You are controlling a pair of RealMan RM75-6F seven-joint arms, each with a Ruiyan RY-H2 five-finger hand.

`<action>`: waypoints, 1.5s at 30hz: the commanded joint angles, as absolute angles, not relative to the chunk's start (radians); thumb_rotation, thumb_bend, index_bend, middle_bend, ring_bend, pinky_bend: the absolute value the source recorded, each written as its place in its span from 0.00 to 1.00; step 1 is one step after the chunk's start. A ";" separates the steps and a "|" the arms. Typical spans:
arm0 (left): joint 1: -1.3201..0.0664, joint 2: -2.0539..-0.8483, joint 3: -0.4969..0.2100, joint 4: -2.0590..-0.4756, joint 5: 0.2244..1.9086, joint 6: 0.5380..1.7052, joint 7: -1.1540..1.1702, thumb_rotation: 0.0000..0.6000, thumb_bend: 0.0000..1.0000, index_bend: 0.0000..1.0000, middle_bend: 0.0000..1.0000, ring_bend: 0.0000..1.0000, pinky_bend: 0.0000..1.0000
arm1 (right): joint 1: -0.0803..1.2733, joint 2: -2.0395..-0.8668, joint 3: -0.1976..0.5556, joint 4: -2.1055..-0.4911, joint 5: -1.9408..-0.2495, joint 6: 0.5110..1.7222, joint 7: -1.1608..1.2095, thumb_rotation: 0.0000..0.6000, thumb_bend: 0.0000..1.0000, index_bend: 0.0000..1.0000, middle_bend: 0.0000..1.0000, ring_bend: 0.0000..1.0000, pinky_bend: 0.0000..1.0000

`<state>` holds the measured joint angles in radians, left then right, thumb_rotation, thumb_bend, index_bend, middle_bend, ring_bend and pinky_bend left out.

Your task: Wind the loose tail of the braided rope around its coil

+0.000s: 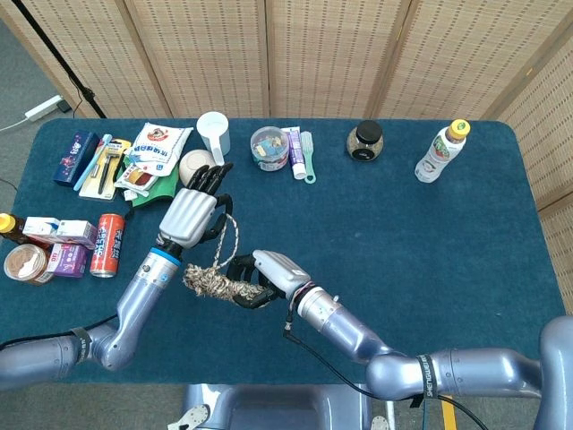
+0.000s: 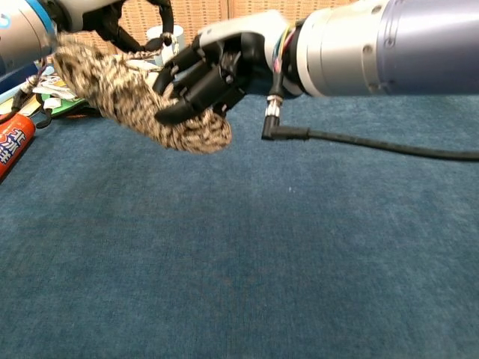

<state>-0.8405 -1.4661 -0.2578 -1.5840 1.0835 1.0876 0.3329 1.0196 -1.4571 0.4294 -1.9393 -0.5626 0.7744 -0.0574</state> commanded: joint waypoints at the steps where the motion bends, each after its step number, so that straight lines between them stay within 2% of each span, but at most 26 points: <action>1: -0.831 -1.480 -0.241 -1.556 1.096 1.081 0.313 1.00 0.50 0.58 0.00 0.00 0.00 | 1.019 -1.438 0.450 -1.952 -0.549 0.795 -0.034 1.00 0.71 0.58 0.61 0.47 0.62; 19: -0.771 -1.461 -0.155 -1.491 1.258 1.088 0.212 1.00 0.50 0.57 0.00 0.00 0.00 | 1.062 -1.412 0.470 -1.892 -0.424 0.891 -0.004 1.00 0.70 0.58 0.61 0.47 0.62; 38: -0.747 -1.412 -0.147 -1.573 1.344 1.112 0.202 1.00 0.48 0.51 0.00 0.00 0.00 | 1.095 -1.462 0.442 -1.809 -0.348 0.956 -0.059 1.00 0.70 0.58 0.61 0.47 0.62; 41: -0.745 -1.406 -0.149 -1.585 1.348 1.114 0.206 1.00 0.47 0.48 0.00 0.00 0.00 | 1.096 -1.471 0.445 -1.801 -0.339 0.958 -0.058 1.00 0.71 0.58 0.61 0.47 0.62; 45: -0.745 -1.400 -0.149 -1.597 1.343 1.102 0.205 1.00 0.44 0.27 0.00 0.00 0.00 | 1.093 -1.472 0.451 -1.801 -0.339 0.956 -0.055 1.00 0.70 0.58 0.61 0.47 0.62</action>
<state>-0.7446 -1.4016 -0.1491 -1.5949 1.3448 1.1047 0.2056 1.0927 -1.4725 0.4504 -1.8008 -0.3386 0.9559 -0.0547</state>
